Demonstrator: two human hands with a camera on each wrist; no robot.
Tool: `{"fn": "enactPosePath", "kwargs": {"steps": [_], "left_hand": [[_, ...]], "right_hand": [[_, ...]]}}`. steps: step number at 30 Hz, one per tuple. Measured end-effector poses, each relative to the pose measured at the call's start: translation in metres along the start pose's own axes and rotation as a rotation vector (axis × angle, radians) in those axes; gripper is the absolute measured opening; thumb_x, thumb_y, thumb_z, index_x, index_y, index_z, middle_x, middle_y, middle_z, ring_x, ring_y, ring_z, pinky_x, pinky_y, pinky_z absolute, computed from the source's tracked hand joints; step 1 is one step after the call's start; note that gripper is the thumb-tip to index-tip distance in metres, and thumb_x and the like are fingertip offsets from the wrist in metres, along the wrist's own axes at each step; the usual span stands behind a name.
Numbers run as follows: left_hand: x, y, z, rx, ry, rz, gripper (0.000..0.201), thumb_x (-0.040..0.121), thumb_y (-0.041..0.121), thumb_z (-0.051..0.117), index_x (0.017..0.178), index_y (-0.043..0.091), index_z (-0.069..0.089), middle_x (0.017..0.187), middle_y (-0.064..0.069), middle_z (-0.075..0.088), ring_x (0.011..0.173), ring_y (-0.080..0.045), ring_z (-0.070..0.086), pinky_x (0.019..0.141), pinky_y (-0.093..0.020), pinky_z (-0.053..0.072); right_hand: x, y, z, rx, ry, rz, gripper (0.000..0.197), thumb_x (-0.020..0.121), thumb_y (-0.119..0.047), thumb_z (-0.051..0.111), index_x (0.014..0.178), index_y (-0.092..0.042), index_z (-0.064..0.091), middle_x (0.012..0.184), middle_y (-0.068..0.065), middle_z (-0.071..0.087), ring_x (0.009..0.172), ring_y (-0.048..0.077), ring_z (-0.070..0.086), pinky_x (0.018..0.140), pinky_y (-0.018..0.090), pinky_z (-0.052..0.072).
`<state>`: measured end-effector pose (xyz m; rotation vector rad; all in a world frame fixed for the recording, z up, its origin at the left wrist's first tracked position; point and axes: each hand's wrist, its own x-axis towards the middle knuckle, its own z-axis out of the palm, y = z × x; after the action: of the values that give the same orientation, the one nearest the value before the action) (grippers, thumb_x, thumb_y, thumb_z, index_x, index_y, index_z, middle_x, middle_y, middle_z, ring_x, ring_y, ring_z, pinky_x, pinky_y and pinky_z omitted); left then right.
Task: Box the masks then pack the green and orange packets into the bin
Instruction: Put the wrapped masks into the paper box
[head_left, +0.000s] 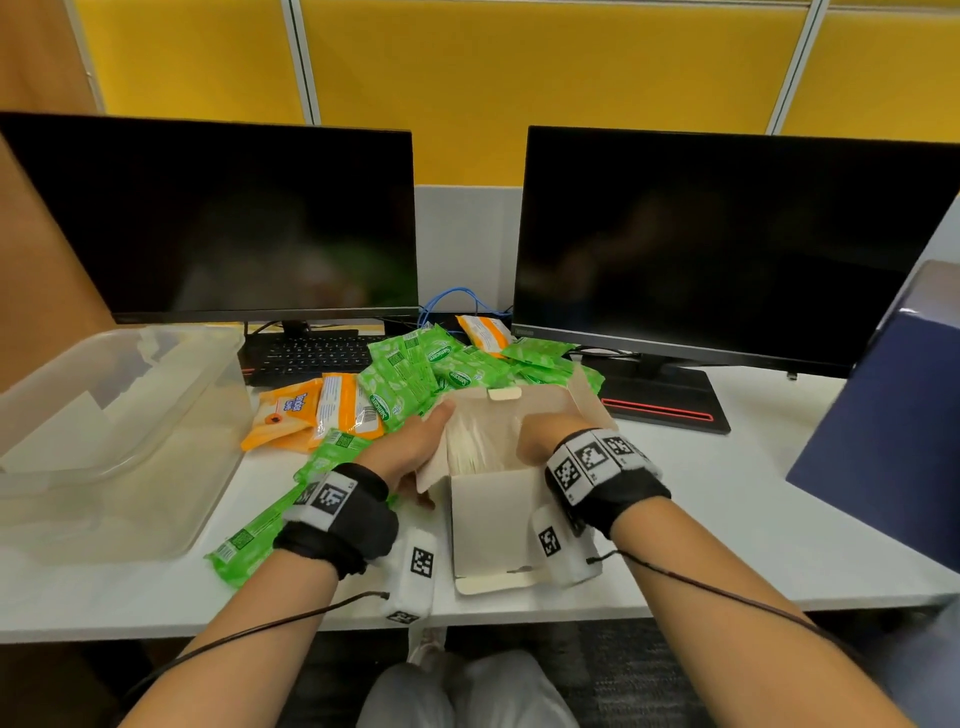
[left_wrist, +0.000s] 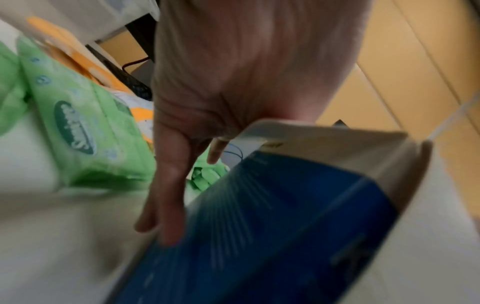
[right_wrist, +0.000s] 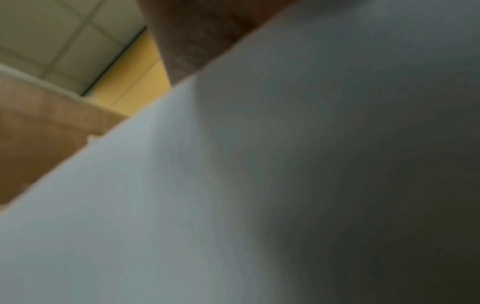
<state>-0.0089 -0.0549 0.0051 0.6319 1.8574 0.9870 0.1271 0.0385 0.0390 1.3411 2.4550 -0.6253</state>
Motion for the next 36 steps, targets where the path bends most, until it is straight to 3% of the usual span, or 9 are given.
{"fn": "enactPosePath", "kwargs": {"steps": [3,5,7,10,15,20,26,33,36], "left_hand": [[-0.014,-0.003,0.012,-0.024,-0.036,0.022,0.083,0.088,0.074,0.018,0.114,0.009,0.061,0.079,-0.02,0.067,0.067,-0.033,0.068,0.059,-0.044,0.058],[-0.019,-0.002,0.019,-0.008,-0.042,0.068,0.086,0.089,0.073,0.011,0.107,0.009,0.066,0.069,-0.016,0.065,0.059,-0.028,0.065,0.052,-0.038,0.056],[-0.018,-0.001,0.026,-0.012,-0.082,0.109,0.086,0.086,0.075,0.01,0.107,0.013,0.065,0.072,-0.018,0.065,0.063,-0.03,0.065,0.057,-0.04,0.057],[0.0,0.0,0.044,-0.061,-0.108,0.122,0.087,0.086,0.076,0.01,0.117,0.013,0.061,0.072,-0.018,0.065,0.061,-0.029,0.065,0.058,-0.04,0.057],[0.011,0.016,0.084,-0.286,-0.198,0.144,0.051,0.102,0.047,0.023,0.125,0.012,0.053,0.095,-0.011,0.062,0.076,-0.029,0.061,0.08,-0.048,0.056],[0.014,0.022,0.099,-0.048,-0.282,0.226,0.037,0.102,0.036,0.028,0.109,0.016,0.059,0.112,-0.002,0.062,0.104,-0.025,0.06,0.087,-0.034,0.046],[0.053,0.001,0.065,0.675,0.108,0.323,0.047,0.091,0.023,0.055,0.134,0.007,0.048,0.14,-0.014,0.044,0.126,-0.028,0.047,0.1,-0.029,0.038],[0.096,-0.016,0.031,0.685,0.25,0.131,0.081,0.085,0.051,0.061,0.146,0.01,0.027,0.149,-0.018,0.035,0.136,-0.037,0.034,0.11,-0.045,0.033],[0.107,-0.012,0.022,0.553,0.282,0.152,0.075,0.089,0.043,0.061,0.144,0.0,0.033,0.148,-0.019,0.039,0.133,-0.035,0.042,0.108,-0.04,0.036]], "right_hand": [[0.006,-0.012,0.008,0.692,-0.177,-0.052,0.031,0.103,-0.018,0.036,0.126,-0.003,0.051,0.099,0.009,0.053,0.077,0.015,0.053,0.061,0.02,0.044],[0.005,-0.015,0.007,0.898,-0.212,-0.044,0.046,0.103,-0.038,0.032,0.132,-0.006,0.046,0.108,0.011,0.058,0.092,0.024,0.059,0.067,0.026,0.05],[0.003,-0.013,0.003,0.828,-0.225,-0.049,0.067,0.094,-0.062,0.032,0.135,-0.011,0.044,0.129,0.015,0.056,0.114,0.035,0.057,0.088,0.042,0.051],[-0.005,0.0,-0.011,0.579,-0.111,-0.027,0.085,0.081,-0.073,0.047,0.139,-0.011,0.041,0.139,0.013,0.048,0.12,0.035,0.052,0.1,0.045,0.044],[-0.012,0.039,-0.024,0.279,0.155,0.026,0.069,0.083,-0.061,0.058,0.124,-0.006,0.055,0.12,0.011,0.06,0.094,0.021,0.053,0.08,0.029,0.041],[-0.011,0.065,-0.028,0.367,0.302,0.13,0.057,0.089,-0.029,0.059,0.133,0.001,0.039,0.126,0.016,0.056,0.109,0.029,0.057,0.076,0.028,0.041],[0.0,0.058,-0.022,0.407,0.307,0.071,0.056,0.088,-0.035,0.059,0.13,-0.002,0.044,0.124,0.015,0.057,0.111,0.03,0.057,0.081,0.031,0.044],[0.019,0.019,-0.006,0.382,0.242,0.012,0.077,0.084,-0.049,0.051,0.138,0.003,0.035,0.121,0.015,0.06,0.108,0.031,0.059,0.084,0.033,0.042],[0.024,0.021,-0.004,0.387,0.261,-0.005,0.078,0.081,-0.053,0.05,0.134,0.003,0.041,0.118,0.016,0.062,0.106,0.031,0.06,0.087,0.034,0.045]]}}
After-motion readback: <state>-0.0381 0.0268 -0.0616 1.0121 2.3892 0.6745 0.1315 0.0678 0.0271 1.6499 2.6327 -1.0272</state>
